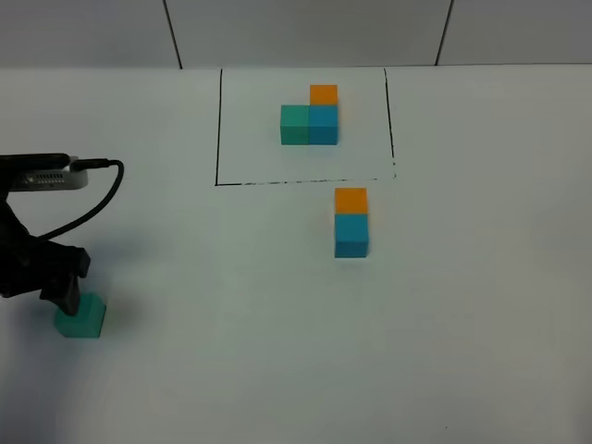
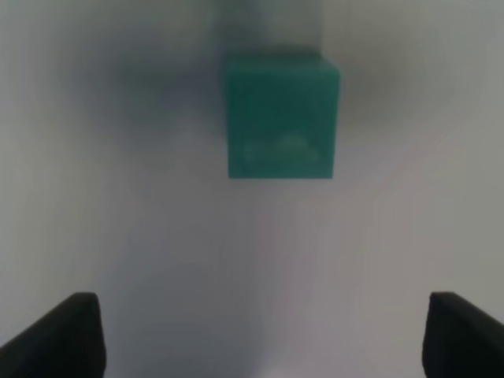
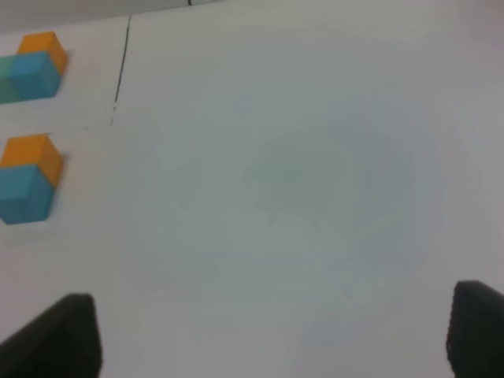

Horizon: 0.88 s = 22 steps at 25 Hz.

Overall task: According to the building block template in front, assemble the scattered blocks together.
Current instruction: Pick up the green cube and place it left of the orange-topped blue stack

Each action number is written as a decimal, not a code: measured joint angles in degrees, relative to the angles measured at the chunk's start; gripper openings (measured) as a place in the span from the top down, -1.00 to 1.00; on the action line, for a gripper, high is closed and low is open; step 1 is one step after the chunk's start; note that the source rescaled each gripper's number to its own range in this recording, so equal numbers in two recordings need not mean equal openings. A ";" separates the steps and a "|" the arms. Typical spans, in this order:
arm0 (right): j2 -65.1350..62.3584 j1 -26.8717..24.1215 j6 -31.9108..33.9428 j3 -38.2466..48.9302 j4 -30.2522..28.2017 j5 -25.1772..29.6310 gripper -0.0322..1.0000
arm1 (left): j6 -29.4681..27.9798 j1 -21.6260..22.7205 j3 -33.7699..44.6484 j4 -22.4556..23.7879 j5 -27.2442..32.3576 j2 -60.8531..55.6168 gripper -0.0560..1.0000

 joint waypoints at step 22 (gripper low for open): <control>0.00 0.00 0.00 0.00 0.00 0.00 -0.56 | 0.37 -0.02 3.88 0.18 -15.03 4.16 -0.68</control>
